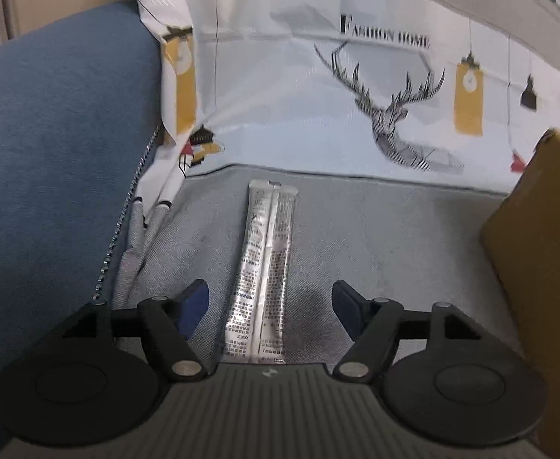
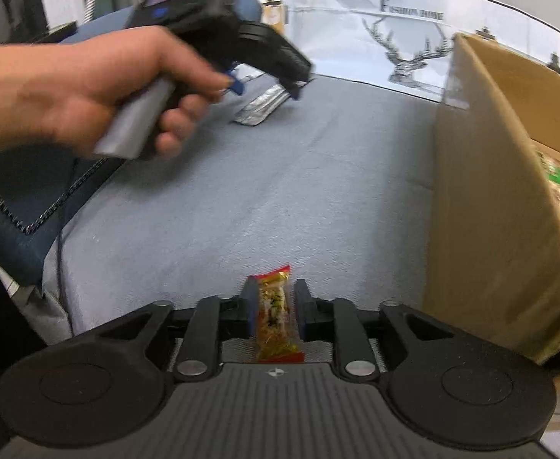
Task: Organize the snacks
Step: 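Grasp the small red-yellow candy with the right tool while the left tool approaches the silver packet, then grasp the silver stick packet with the left tool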
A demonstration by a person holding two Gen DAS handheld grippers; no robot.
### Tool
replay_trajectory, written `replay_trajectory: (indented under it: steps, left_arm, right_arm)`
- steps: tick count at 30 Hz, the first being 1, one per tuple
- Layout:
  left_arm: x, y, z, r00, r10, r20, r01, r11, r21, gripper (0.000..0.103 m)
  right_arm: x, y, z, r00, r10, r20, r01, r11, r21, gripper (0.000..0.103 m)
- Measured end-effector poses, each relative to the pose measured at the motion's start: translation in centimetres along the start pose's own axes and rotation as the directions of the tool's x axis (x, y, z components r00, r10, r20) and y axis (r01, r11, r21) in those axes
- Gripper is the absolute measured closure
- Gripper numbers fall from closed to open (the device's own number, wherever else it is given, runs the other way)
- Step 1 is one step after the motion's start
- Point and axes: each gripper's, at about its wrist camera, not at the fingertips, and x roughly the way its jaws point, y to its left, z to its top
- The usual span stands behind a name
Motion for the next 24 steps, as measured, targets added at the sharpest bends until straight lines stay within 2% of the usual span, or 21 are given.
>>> replay_trajectory:
  steps: [1, 3, 4, 5, 7, 8, 9, 11, 13, 16, 20, 24]
  left_arm:
    - [0.4, 0.0, 0.0, 1.000, 0.010, -0.012, -0.010, 1.000, 0.003, 0.030]
    - [0.7, 0.2, -0.2, 1.000, 0.015, -0.024, -0.015, 1.000, -0.003, 0.046]
    - [0.6, 0.2, -0.2, 1.000, 0.017, -0.018, -0.017, 1.000, -0.004, 0.066]
    - [0.5, 0.3, -0.1, 1.000, 0.014, -0.018, -0.014, 1.000, -0.007, 0.070]
    - [0.2, 0.5, 0.0, 1.000, 0.000, -0.031, -0.001, 1.000, -0.022, 0.073]
    - [0.0, 0.5, -0.1, 0.999, -0.008, -0.037, 0.008, 1.000, -0.023, 0.075]
    - [-0.3, 0.5, -0.1, 0.999, -0.013, -0.044, 0.012, 1.000, -0.023, 0.078]
    - [-1.1, 0.7, -0.1, 0.997, -0.018, -0.071, 0.015, 0.998, -0.053, 0.079]
    - [-2.4, 1.2, 0.0, 0.993, -0.033, -0.115, 0.019, 0.992, -0.124, 0.080]
    - [-4.4, 1.3, -0.5, 0.979, -0.088, -0.183, 0.052, 0.980, -0.193, 0.080]
    - [-8.0, 0.0, -3.1, 0.963, -0.060, -0.263, 0.016, 0.986, -0.165, 0.080]
    - [-11.3, 0.2, -6.4, 0.945, -0.099, -0.313, 0.008, 0.961, -0.277, 0.080]
  right_arm:
    - [0.2, 0.1, -0.2, 1.000, 0.002, -0.019, -0.002, 1.000, -0.008, 0.069]
    - [0.5, 0.2, -0.5, 1.000, 0.003, -0.031, -0.004, 1.000, -0.024, 0.069]
    - [0.5, 0.4, -0.5, 1.000, 0.000, -0.031, -0.001, 0.999, -0.041, 0.068]
    - [0.5, 0.6, -0.5, 1.000, -0.001, -0.031, -0.001, 0.998, -0.058, 0.068]
    - [0.6, 0.6, -0.4, 1.000, 0.003, -0.030, -0.005, 0.998, -0.066, 0.070]
    - [0.6, 0.7, -0.4, 1.000, 0.001, -0.027, -0.002, 0.998, -0.064, 0.074]
    - [0.6, 0.7, -0.4, 1.000, -0.004, -0.023, 0.003, 0.998, -0.063, 0.083]
    - [0.6, 0.6, -0.2, 1.000, 0.002, -0.021, -0.003, 0.999, -0.052, 0.084]
    - [0.6, 0.3, 0.0, 1.000, 0.005, -0.020, -0.006, 0.999, -0.034, 0.084]
    - [-0.1, 0.0, 0.5, 1.000, 0.005, -0.003, -0.005, 1.000, -0.017, 0.084]
    - [-0.5, -0.2, 0.9, 1.000, 0.006, 0.006, -0.006, 1.000, 0.013, 0.084]
    - [-0.5, -0.2, 0.6, 1.000, -0.009, 0.001, 0.008, 1.000, 0.023, 0.084]
